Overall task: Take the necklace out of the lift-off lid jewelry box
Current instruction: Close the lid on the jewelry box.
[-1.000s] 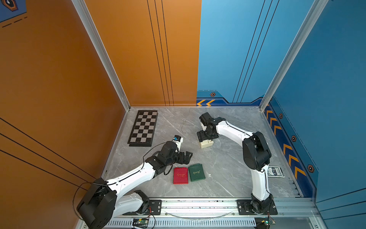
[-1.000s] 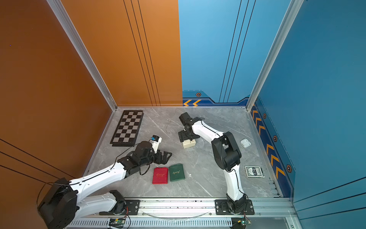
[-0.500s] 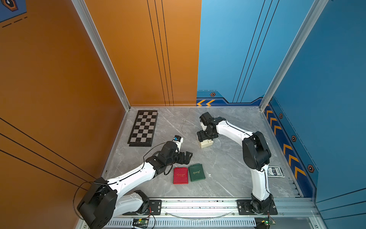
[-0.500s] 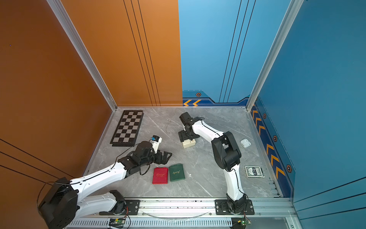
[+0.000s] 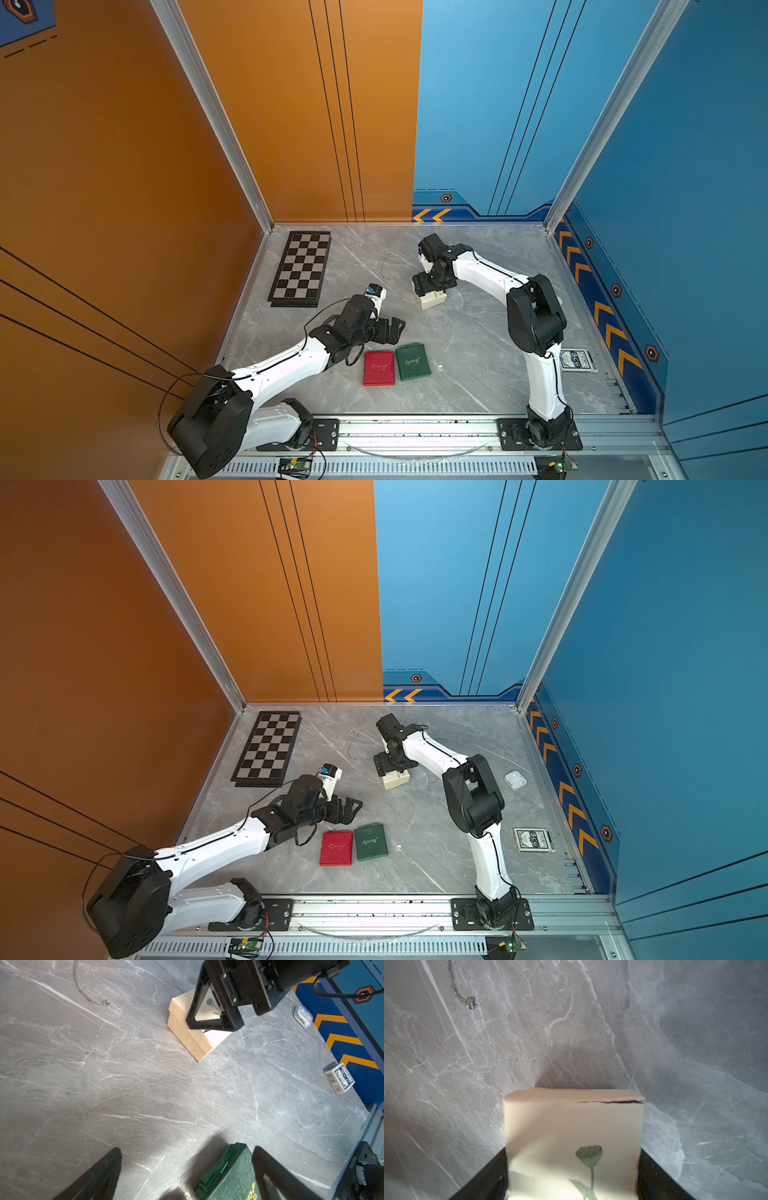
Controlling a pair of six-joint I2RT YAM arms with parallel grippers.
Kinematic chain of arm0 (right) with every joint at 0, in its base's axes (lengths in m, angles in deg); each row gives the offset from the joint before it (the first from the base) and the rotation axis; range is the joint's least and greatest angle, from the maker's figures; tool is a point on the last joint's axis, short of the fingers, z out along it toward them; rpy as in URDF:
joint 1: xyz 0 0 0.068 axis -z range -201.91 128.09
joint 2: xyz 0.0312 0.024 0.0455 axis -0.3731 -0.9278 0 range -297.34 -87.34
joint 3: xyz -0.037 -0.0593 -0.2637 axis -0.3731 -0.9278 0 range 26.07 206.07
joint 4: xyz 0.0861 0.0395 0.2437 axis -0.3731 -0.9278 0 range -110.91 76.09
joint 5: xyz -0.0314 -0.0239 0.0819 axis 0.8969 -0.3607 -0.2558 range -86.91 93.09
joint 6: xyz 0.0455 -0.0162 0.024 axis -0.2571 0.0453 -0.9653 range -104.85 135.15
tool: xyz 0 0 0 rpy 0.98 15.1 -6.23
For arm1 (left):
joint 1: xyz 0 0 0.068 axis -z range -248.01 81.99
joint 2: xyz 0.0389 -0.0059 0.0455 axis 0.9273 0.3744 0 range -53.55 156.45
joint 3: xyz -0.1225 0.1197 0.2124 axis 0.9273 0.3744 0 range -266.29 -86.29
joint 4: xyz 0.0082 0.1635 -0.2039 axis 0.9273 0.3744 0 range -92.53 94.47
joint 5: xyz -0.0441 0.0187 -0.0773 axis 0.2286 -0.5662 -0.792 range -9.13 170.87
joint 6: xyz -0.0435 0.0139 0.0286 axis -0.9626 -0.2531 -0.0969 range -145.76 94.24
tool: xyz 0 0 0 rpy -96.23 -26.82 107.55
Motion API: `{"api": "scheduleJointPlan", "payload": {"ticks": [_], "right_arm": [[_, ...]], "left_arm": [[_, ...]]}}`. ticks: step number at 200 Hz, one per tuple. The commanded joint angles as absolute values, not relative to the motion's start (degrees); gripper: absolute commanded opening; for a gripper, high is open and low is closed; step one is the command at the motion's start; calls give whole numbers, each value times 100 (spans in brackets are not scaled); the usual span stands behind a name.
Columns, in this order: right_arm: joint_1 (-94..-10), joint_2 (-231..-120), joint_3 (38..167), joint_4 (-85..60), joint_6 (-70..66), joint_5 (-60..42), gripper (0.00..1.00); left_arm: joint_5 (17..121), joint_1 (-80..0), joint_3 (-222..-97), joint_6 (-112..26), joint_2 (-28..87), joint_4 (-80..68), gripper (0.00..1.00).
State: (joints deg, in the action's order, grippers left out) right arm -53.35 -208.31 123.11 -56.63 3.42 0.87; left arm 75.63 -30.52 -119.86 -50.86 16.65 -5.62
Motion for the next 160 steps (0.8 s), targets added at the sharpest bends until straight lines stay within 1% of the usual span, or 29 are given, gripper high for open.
{"api": "scheduleJointPlan", "payload": {"ticks": [1, 31, 74, 91, 107, 111, 121, 148, 160], "right_arm": [[-5302, -21405, 12093, -6181, 530, 390, 83], [-5311, -21416, 12082, -6264, 629, 413, 82], [-5240, -21324, 12003, -6260, 686, -20, 80], [-5237, -21311, 11994, -6242, 671, -139, 78], [-5232, -21305, 11986, -6234, 662, -151, 78], [-5232, -21306, 11979, -6229, 662, -149, 78], [-5223, -21309, 11968, -6216, 654, -169, 78], [-5197, -21263, 11886, -6166, 649, -204, 78], [-5166, -21225, 11842, -6137, 646, -240, 78]], "left_arm": [[7469, -3101, -12153, -5081, 1751, -578, 99], [7573, -3109, -12244, -5111, 1897, -479, 99], [7654, -3136, -12728, -5081, 2537, -216, 100], [7496, -3179, -13011, -5042, 2903, -230, 95], [7294, -3206, -13292, -4994, 3288, -332, 87], [7248, -3216, -13361, -4986, 3381, -362, 81], [7114, -3231, -13526, -4954, 3617, -446, 74], [6881, -3246, -14007, -4826, 4285, -516, 49], [6838, -3242, -14181, -4809, 4551, -516, 40]]}}
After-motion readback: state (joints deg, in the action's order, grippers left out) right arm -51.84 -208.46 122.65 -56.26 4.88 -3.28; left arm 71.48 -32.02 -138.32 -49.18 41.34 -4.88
